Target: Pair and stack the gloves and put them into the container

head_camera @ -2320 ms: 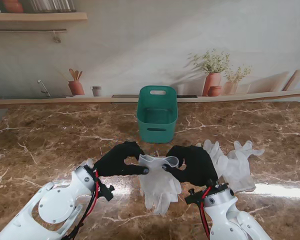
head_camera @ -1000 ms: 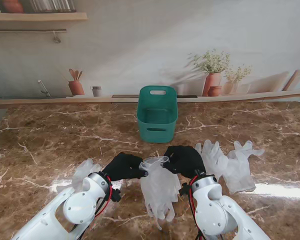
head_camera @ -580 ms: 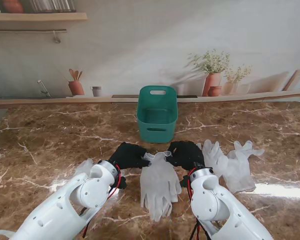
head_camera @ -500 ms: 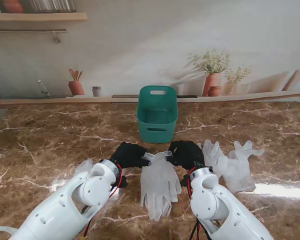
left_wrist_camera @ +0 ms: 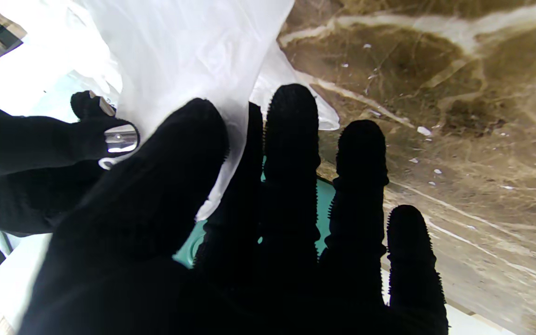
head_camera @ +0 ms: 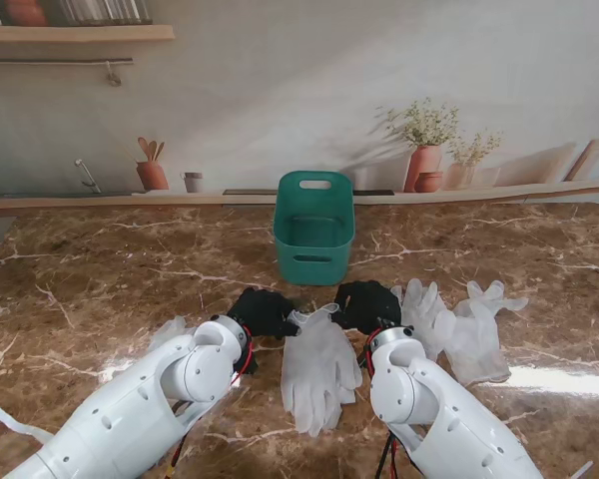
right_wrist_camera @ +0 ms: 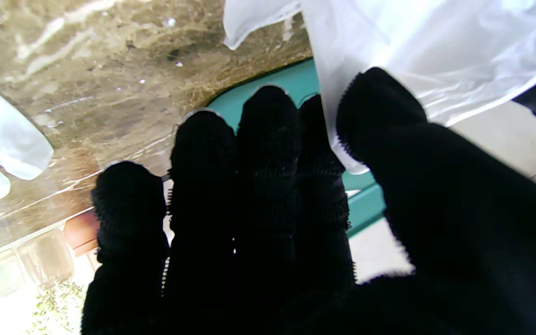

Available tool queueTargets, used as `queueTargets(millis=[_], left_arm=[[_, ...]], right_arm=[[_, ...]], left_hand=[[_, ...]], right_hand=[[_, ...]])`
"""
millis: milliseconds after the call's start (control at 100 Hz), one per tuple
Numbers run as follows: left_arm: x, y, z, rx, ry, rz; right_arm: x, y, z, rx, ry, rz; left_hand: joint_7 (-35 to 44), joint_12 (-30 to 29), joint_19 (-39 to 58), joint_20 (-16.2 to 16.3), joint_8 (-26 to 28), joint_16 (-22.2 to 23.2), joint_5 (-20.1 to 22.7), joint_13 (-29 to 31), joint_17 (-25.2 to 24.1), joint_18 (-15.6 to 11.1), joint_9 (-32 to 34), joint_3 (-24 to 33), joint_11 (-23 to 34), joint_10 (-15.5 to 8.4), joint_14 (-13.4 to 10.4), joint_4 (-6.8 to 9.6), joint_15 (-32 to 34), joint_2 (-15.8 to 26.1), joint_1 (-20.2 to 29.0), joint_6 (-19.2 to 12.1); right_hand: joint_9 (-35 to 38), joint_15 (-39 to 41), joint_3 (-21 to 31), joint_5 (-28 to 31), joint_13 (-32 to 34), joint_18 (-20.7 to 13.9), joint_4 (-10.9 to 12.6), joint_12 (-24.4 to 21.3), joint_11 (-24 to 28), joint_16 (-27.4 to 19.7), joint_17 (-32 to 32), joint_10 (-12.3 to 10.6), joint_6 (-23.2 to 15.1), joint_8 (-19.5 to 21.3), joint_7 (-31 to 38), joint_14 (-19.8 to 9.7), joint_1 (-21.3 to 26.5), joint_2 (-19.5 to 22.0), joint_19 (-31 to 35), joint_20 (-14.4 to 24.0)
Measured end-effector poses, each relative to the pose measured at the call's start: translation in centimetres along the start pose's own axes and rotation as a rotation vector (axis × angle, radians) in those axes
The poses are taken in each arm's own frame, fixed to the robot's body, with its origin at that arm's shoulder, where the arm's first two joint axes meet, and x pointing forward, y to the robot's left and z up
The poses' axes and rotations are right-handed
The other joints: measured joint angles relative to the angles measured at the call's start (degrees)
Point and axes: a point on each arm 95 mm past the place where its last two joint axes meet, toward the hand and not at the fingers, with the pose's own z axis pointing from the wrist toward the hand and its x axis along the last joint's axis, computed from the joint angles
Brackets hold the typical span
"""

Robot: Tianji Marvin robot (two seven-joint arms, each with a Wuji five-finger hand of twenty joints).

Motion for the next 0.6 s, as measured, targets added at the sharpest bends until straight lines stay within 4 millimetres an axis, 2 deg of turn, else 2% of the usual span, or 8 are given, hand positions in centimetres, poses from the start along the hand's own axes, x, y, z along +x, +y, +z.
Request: queueTargets(millis=[210, 320, 370, 430, 450, 480, 510, 600], left_arm=[[-0.1, 0.2, 0.5, -0.017, -0.043, 0.026], [-0.3, 0.2, 0.4, -0.026, -0.07, 0.029], [-0.2, 0.1, 0.2, -0.027, -0.071, 0.034], [-0.1, -0.1, -0.2, -0.027, -0.068, 0.044], [-0.1, -0.2, -0.3, -0.026, -0.068, 0.047], [-0.1, -0.3, -0.6, -0.022, -0.071, 0.047], [-0.1, -0.5, -0.9, -0.016, -0.073, 0.041], [-0.2, -0.8, -1.7, 0.0, -0.076, 0.021]], right_arm=[[-0.4, -0.9, 1.1, 0.005, 0.013, -0.077], [-0.5, -1.1, 1.4, 0.004, 0.034, -0.138], [-0.5, -1.0, 1.5, 0.003, 0.043, -0.164], [-0.6, -0.9, 1.5, 0.004, 0.046, -0.177], [-0.6, -0.9, 1.5, 0.006, 0.046, -0.18], [-0.7, -0.9, 1.5, 0.011, 0.047, -0.186], [-0.8, -0.9, 1.5, 0.017, 0.047, -0.191], [-1.2, -0.4, 1.5, 0.03, 0.052, -0.191]], left_hand=[[-3.3, 0.0, 0.7, 0.0, -1.1, 0.0, -0.4, -1.6, 0.0, 0.0, -1.9, -0.9, -1.0, 0.0, 0.0, -0.06, 0.0, 0.0, -0.1, 1.0], [-17.6, -2.6, -0.9, -1.5, 2.4, -4.0, -6.2, -8.9, -1.6, 0.0, -12.8, 0.8, -5.7, 1.4, 0.2, 0.09, -6.1, 2.1, -6.2, 3.9], [-23.8, -4.7, -2.7, -2.9, 3.0, -6.9, -11.1, -12.4, -2.4, 0.0, -18.7, 2.0, -8.2, 1.8, 0.2, 0.1, -10.3, 3.2, -8.0, 5.1], [-28.3, -6.7, -4.6, -4.1, 3.0, -10.2, -14.1, -14.9, -2.9, 0.0, -24.3, 2.3, -9.8, 2.2, 0.2, 0.13, -13.8, 3.6, -8.6, 5.9], [-30.1, -7.5, -5.2, -4.5, 2.8, -11.6, -14.8, -15.8, -2.9, 0.0, -25.7, 2.3, -10.8, 2.3, 0.2, 0.13, -15.1, 3.6, -8.6, 6.3], [-31.6, -9.0, -6.2, -5.8, 2.0, -14.1, -16.1, -17.4, -2.9, 0.0, -28.1, 2.3, -11.6, 3.0, 0.2, 0.13, -16.7, 3.6, -8.6, 6.8], [-33.5, -10.4, -7.4, -6.9, 1.3, -16.4, -16.8, -18.0, -2.9, -0.4, -30.3, 2.3, -12.2, 3.3, 0.2, 0.13, -18.9, 3.6, -8.6, 7.1], [-37.0, -13.4, -11.7, -11.8, 0.0, -21.8, -18.9, -21.4, -2.9, -2.0, -36.2, 0.7, -14.2, 3.4, 0.0, 1.2, -23.6, 3.6, -8.6, 7.3]], right_hand=[[0.0, 0.0, 0.0, 0.0, 0.0, -0.7, 0.0, 0.0, 0.1, 0.0, -0.8, -0.1, -0.7, 0.0, 0.0, 0.0, 0.0, 0.0, 0.0, 0.0], [-3.7, -3.0, 0.0, -2.2, -3.4, -1.5, 0.0, 0.0, -1.0, 0.0, -4.3, -0.5, -0.7, -1.5, -1.4, -0.8, -0.1, 0.0, -0.7, -0.9], [-6.0, -5.2, -0.3, -4.3, -5.6, -1.8, 0.0, 0.0, -2.6, -0.7, -6.2, -0.7, -0.7, -2.1, -3.3, -1.2, -0.2, 0.0, -2.4, -1.5], [-10.9, -10.2, -0.6, -5.2, -9.7, -2.2, 0.3, -1.0, -5.7, -3.3, -9.8, -0.7, 0.0, 1.1, -13.5, -1.3, -2.6, 0.5, -6.1, -2.2], [-13.9, -13.0, -0.6, -6.1, -12.2, -2.3, 3.6, -4.0, -7.0, -4.9, -11.6, -0.7, 0.8, 5.4, -20.3, -1.3, -3.9, 1.3, -8.7, -2.2], [-16.6, -15.2, -0.4, -7.4, -13.9, -2.3, 5.4, -6.5, -8.2, -6.3, -13.2, -0.7, 1.7, 8.0, -25.4, -1.3, -5.4, 1.7, -10.8, -2.5], [-20.2, -18.0, -0.3, -9.7, -16.3, -2.4, 6.4, -8.8, -10.5, -7.8, -15.1, -0.7, 2.4, 9.0, -29.2, -1.3, -6.1, 1.8, -13.6, -3.2], [-29.4, -25.3, -0.7, -15.8, -21.3, -2.5, 6.4, -13.3, -14.5, -11.3, -19.3, -0.7, 4.3, 9.3, -35.0, -1.3, -7.2, 1.8, -20.6, -5.0]])
